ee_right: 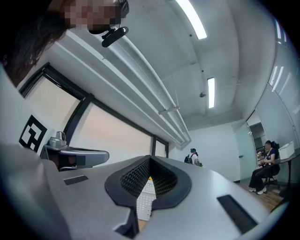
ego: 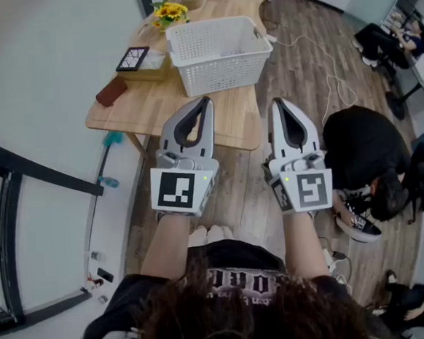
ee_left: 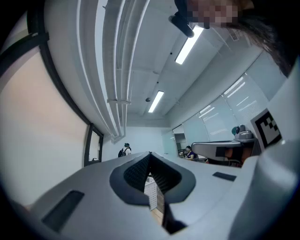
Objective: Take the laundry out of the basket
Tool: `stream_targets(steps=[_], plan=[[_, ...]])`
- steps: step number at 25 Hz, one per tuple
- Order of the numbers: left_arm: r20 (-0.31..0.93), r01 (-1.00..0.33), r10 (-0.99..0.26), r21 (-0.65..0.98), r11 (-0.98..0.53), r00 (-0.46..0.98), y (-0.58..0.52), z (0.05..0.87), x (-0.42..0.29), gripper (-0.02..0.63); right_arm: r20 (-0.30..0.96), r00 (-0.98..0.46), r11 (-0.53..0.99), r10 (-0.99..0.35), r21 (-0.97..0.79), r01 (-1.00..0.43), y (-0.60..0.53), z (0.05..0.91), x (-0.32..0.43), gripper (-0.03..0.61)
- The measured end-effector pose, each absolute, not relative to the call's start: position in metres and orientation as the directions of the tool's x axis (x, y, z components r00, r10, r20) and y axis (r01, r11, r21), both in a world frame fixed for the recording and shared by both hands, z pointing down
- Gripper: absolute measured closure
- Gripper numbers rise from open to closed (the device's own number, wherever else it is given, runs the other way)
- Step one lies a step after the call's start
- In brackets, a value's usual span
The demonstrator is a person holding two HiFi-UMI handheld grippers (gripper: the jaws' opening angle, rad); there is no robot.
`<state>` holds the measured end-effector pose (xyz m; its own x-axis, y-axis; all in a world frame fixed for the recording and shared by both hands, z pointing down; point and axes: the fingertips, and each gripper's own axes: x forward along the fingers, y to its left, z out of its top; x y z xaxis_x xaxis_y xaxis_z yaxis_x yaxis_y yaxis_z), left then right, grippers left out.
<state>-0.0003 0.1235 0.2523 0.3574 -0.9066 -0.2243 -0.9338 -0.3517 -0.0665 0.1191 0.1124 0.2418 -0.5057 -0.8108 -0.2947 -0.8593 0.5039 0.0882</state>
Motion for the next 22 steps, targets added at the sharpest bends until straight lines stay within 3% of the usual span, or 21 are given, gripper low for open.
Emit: stream_targets(steps=[22], plan=[[-0.217,-0.940,-0.915,-0.048,-0.339,0.341,0.140,0.253,0.021,0.614,-0.279,-0.529,0.534,-0.801,0.065,-0.843,0.124,0.249,0.149,0.551]])
